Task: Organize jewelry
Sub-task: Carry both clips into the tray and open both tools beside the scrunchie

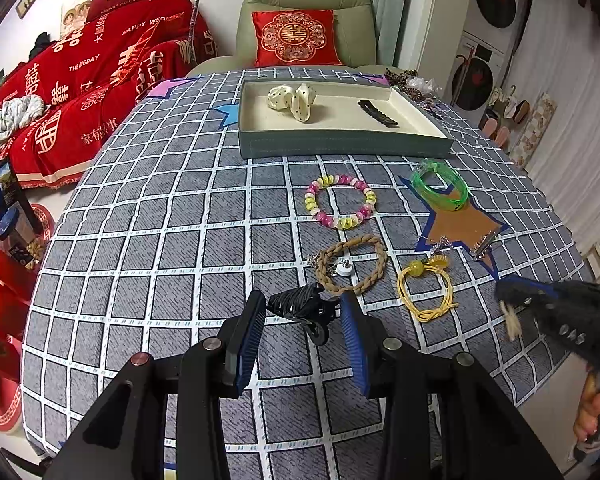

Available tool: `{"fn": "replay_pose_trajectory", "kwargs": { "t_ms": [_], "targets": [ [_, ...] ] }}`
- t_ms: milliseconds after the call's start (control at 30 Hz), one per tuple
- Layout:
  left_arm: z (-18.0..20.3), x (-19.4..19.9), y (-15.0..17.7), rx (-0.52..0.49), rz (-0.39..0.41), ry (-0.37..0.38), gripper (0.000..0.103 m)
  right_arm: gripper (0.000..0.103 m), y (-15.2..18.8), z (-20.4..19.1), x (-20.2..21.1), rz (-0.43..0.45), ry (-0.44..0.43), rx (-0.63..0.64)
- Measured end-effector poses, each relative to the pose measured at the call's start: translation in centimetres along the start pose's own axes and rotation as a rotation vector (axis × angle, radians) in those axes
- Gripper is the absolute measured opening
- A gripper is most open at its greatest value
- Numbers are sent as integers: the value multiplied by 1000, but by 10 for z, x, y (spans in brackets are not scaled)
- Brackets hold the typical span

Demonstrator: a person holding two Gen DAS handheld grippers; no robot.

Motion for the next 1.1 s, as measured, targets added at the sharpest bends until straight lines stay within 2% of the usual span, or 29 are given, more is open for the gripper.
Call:
{"fn": "replay_pose_trajectory", "kwargs": {
  "t_ms": [267, 600, 733, 900, 1100],
  "targets": [
    [1, 22, -25, -17, 26, 21, 47, 9, -32, 5, 41, 78, -86, -49],
    [4, 50, -106, -58, 95, 54, 47, 9, -118, 7, 78, 171, -148, -42],
    [7, 50, -145, -89, 127, 33, 47, 9, -159, 9, 81, 194, -155, -30],
    [11, 25, -193, -117, 129, 18, 47, 9, -212, 14, 66, 188, -174, -43],
    [4, -28, -238, -67, 108, -11, 47, 9, -265, 19, 33, 172, -160, -66]
  ]
}}
Point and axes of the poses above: each gripper's, at about its wrist camera, not at the fingertips, and x roughly against the way its jaws point, z to its right, y to its underside, the point moved 9 cm from there along -x, roughly the way its jaws point, and after that the axes turned 4 degrees about -z, right-handed, at the moved point
